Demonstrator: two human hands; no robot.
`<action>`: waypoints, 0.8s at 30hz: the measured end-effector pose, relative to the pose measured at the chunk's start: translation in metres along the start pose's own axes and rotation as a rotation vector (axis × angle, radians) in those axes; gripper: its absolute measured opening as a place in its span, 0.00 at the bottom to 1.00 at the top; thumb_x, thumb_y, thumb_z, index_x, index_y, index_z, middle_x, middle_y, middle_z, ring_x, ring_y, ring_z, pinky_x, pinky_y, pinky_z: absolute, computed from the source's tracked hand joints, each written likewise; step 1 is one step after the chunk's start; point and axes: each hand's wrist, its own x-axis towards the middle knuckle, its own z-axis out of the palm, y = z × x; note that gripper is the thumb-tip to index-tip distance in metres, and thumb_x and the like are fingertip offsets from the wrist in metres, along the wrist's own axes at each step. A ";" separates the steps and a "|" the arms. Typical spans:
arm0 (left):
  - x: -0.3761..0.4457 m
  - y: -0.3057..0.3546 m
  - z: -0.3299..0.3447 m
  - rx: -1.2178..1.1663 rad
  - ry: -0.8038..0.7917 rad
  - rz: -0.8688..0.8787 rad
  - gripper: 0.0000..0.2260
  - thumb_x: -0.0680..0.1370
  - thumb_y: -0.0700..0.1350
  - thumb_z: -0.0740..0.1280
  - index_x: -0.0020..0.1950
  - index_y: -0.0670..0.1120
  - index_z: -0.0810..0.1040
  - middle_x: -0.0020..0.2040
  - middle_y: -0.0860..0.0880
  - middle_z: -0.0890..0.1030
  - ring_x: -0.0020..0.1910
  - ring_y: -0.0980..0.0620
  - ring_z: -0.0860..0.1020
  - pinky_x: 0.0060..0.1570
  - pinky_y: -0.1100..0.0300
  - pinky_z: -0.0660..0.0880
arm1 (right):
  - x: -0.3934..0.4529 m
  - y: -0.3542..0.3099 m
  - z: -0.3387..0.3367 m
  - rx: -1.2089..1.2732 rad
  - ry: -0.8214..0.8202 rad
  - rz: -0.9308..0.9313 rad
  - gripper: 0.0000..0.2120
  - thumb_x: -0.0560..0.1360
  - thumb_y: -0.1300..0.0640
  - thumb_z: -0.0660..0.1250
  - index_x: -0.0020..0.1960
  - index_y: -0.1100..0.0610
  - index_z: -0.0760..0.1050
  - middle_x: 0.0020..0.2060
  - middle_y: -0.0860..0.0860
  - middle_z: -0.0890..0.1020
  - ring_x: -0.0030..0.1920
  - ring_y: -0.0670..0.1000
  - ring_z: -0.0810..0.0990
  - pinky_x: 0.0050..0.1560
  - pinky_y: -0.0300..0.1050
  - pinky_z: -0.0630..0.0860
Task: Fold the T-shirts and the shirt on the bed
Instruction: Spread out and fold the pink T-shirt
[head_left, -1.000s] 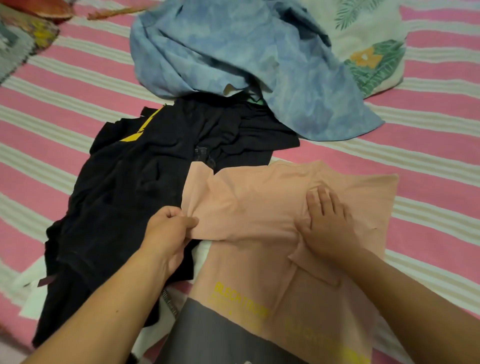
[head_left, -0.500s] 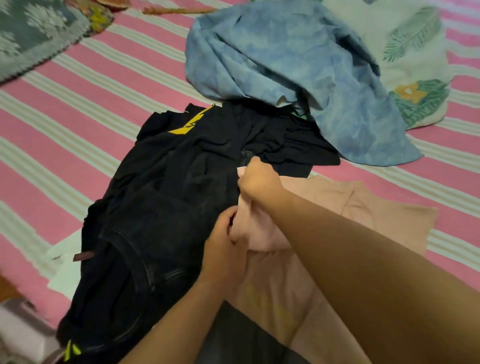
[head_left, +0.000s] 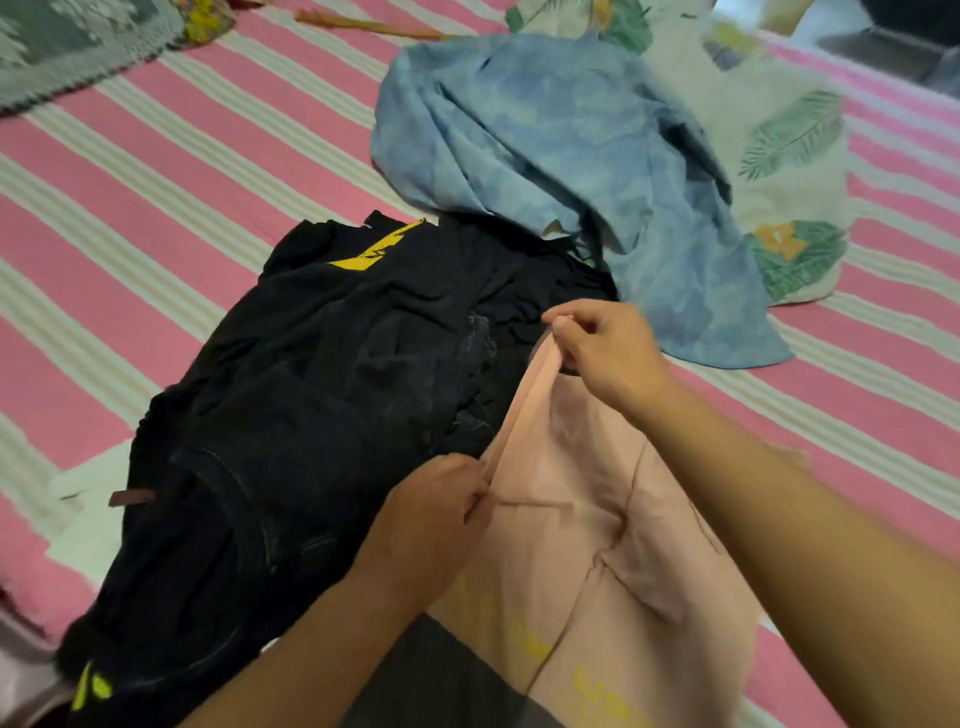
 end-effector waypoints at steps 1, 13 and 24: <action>-0.002 0.005 -0.001 0.006 0.023 0.067 0.13 0.80 0.52 0.63 0.45 0.47 0.83 0.45 0.55 0.79 0.45 0.60 0.74 0.46 0.60 0.76 | -0.002 0.001 -0.006 0.074 -0.010 0.041 0.11 0.80 0.57 0.65 0.46 0.44 0.84 0.31 0.42 0.82 0.36 0.46 0.79 0.48 0.49 0.84; -0.008 0.034 0.012 0.184 0.050 0.188 0.08 0.79 0.48 0.63 0.46 0.48 0.80 0.35 0.51 0.72 0.33 0.51 0.71 0.25 0.54 0.72 | -0.030 0.025 -0.065 0.069 -0.183 0.216 0.21 0.74 0.72 0.67 0.55 0.48 0.83 0.47 0.52 0.84 0.45 0.48 0.81 0.47 0.39 0.79; -0.040 0.058 0.035 -0.005 0.144 0.115 0.04 0.76 0.41 0.61 0.46 0.50 0.70 0.41 0.54 0.71 0.39 0.54 0.69 0.34 0.58 0.70 | -0.063 0.035 -0.050 0.404 0.203 0.357 0.10 0.78 0.64 0.61 0.41 0.55 0.78 0.36 0.52 0.79 0.38 0.51 0.79 0.42 0.49 0.84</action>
